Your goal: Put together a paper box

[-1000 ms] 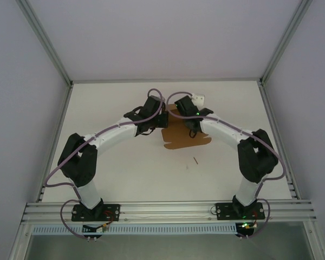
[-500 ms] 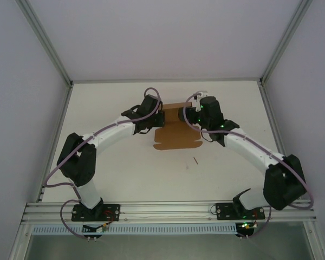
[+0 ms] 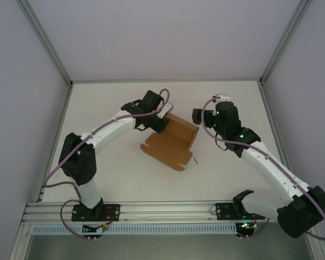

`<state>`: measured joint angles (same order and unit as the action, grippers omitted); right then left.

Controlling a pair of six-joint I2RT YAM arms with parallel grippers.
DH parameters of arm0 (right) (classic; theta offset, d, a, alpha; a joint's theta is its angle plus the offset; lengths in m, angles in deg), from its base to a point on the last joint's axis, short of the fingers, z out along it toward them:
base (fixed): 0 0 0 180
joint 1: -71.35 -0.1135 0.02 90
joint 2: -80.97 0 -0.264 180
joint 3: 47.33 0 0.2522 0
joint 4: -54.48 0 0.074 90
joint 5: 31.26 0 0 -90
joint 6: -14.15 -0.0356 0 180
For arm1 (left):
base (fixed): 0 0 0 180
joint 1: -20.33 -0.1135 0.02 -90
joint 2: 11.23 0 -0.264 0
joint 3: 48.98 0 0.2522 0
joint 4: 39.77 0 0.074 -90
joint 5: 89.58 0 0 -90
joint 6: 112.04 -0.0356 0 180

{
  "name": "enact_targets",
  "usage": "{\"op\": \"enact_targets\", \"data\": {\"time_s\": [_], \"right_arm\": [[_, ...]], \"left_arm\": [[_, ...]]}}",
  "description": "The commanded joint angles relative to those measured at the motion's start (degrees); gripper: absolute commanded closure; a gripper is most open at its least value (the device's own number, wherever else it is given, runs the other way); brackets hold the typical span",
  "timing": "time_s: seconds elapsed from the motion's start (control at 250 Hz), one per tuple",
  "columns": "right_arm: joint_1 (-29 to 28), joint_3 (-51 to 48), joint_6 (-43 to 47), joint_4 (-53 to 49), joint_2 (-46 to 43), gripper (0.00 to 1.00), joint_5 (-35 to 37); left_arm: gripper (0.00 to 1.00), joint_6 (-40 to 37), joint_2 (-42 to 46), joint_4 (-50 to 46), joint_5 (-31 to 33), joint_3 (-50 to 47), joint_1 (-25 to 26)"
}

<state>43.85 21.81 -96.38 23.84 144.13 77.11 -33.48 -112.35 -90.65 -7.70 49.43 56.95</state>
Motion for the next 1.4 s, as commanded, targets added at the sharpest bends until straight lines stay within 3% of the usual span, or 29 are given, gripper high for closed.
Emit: {"op": "enact_targets", "data": {"time_s": [0.0, 0.076, 0.24, 0.667, 0.926, 1.054, 1.142, 1.398], "right_arm": [[1.1, -1.1, -2.7, -6.1, -2.2, 0.0, 2.2], [1.8, -2.2, -3.0, -6.5, -3.3, 0.0, 2.1], [2.9, -3.7, -3.3, -6.4, -4.3, 0.0, 2.5], [5.5, -5.3, -3.4, -6.5, -4.2, 0.0, 0.5], [6.7, -6.6, -3.7, -6.5, -5.1, 0.0, -0.7], [7.1, -6.8, -3.8, -7.0, -5.4, 0.0, -1.6], [7.1, -6.9, -3.9, -7.1, -5.9, 0.0, -1.9], [7.4, -7.1, -3.0, -7.7, -7.8, 0.0, -3.8]], "left_arm": [[1.0, -15.0, -2.7, -12.7, 0.4, 1.2, 2.4], [1.0, -14.9, -5.6, -16.5, 6.8, 4.3, 3.7], [1.0, -15.2, -11.8, -20.3, 13.0, 7.6, 6.5], [1.0, -11.3, -35.4, -28.2, 41.3, 23.2, 13.5], [1.0, -9.8, -39.8, -26.8, 44.0, 26.6, 14.6], [0.74, -11.0, -35.9, -24.7, 40.9, 25.9, 14.6], [0.64, -12.5, -32.6, -23.3, 38.9, 24.9, 14.6], [0.47, -15.8, -24.6, -20.8, 36.0, 21.3, 14.6]]}}
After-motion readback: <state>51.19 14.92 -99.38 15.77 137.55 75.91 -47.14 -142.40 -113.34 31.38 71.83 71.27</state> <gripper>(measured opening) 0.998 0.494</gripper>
